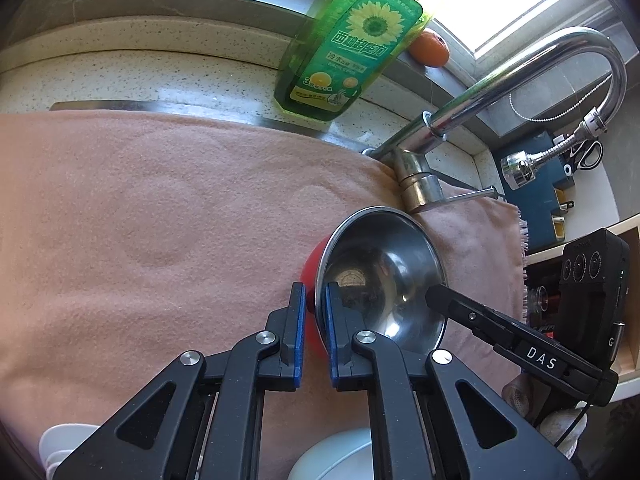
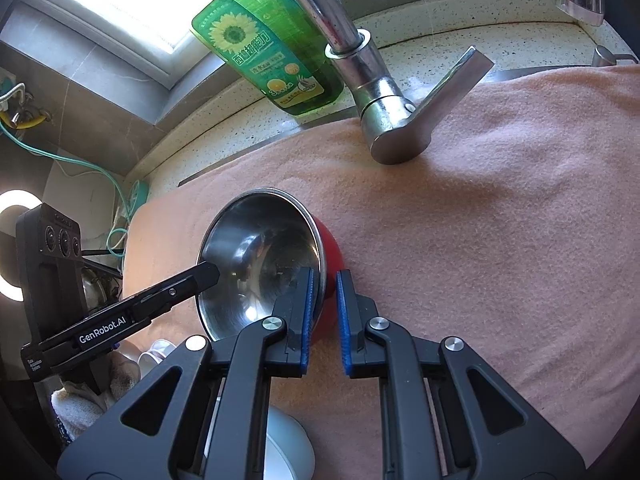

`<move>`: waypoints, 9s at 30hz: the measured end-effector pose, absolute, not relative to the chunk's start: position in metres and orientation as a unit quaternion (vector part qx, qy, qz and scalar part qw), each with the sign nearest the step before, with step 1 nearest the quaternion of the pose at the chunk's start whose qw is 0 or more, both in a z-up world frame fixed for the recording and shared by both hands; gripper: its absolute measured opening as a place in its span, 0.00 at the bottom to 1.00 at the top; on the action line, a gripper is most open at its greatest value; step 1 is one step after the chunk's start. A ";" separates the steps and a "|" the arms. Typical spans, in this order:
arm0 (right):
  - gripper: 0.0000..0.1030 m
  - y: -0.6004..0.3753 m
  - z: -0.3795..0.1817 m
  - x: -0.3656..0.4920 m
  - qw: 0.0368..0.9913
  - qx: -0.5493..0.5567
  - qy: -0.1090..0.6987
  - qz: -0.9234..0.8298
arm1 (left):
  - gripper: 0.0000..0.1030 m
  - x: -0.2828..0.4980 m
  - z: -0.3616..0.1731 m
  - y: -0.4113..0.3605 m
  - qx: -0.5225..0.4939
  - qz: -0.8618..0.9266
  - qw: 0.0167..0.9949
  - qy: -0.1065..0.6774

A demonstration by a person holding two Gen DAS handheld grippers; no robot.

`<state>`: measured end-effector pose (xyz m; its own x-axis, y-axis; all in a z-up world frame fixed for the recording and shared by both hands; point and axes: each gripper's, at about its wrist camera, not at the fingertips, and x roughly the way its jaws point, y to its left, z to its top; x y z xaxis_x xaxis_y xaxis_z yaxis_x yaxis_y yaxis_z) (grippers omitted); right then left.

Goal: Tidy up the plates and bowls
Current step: 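Close both grippers side by side on the red-outside steel bowl rim, then lift the red-outside bowl with both grippers and carry it over the plain steel bowl, then lower the red-outside bowl into the plain steel bowl and open both grippers, then move both open grippers toward the white bowl, then close both grippers on the white bowl rim, then lift the white bowl and carry it over the nested steel bowls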

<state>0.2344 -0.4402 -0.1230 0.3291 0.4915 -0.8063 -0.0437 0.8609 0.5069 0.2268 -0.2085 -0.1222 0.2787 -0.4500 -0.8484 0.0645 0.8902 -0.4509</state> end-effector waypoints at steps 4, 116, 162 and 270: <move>0.11 -0.439 -0.115 0.231 0.793 0.201 0.549 0.172 | 0.07 0.223 -0.117 -0.206 -0.170 -0.167 0.784 0.574; 0.12 -0.055 -0.103 0.074 0.732 -0.029 0.584 0.349 | 0.08 -0.006 -0.100 0.107 -0.273 0.028 0.803 0.529; 0.79 -0.168 -0.022 0.071 0.816 0.032 0.480 0.320 | 0.45 -0.004 -0.046 0.065 -0.226 0.003 0.850 0.476; 0.13 -0.420 -0.108 0.078 0.793 0.212 0.554 0.136 | 0.11 0.120 -0.092 -0.197 -0.089 -0.238 0.774 0.581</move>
<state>0.0779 -0.4195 -0.1084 0.3487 0.4504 -0.8219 0.0200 0.8732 0.4870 0.1205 -0.1966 -0.0919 0.2128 -0.4706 -0.8563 0.2644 0.8714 -0.4132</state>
